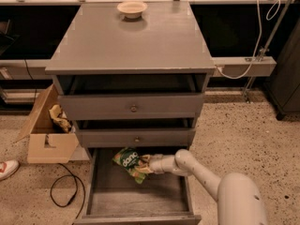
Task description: Pick green rice chip bag from bottom drawer and place on counter
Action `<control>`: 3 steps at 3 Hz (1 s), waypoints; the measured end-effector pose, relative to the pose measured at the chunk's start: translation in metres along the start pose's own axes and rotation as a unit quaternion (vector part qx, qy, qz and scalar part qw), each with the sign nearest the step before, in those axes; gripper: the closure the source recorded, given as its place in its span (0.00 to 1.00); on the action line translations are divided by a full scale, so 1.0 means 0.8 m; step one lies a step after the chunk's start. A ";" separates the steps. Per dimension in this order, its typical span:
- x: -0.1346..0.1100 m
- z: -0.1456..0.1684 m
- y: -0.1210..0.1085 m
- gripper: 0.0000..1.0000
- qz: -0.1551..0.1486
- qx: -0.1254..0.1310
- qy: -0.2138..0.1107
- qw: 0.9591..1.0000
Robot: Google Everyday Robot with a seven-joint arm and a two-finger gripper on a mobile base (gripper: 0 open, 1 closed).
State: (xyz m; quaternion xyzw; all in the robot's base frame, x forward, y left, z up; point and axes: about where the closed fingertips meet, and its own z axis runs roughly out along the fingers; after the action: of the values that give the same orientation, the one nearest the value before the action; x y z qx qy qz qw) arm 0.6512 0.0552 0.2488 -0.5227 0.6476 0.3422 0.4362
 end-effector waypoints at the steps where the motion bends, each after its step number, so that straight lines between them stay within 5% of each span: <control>1: -0.004 0.002 0.031 1.00 -0.002 -0.051 -0.007 0.999; 2: -0.004 0.002 0.031 1.00 -0.002 -0.051 -0.007 0.999; 3: -0.019 -0.015 0.048 1.00 -0.027 -0.078 -0.025 0.996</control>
Offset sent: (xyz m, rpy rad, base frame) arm -0.0227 0.0071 0.0016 0.0173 0.0312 0.0937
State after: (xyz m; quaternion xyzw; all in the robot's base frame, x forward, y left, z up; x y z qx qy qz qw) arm 0.6120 0.0588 0.2671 -0.5635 0.5933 0.3930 0.4195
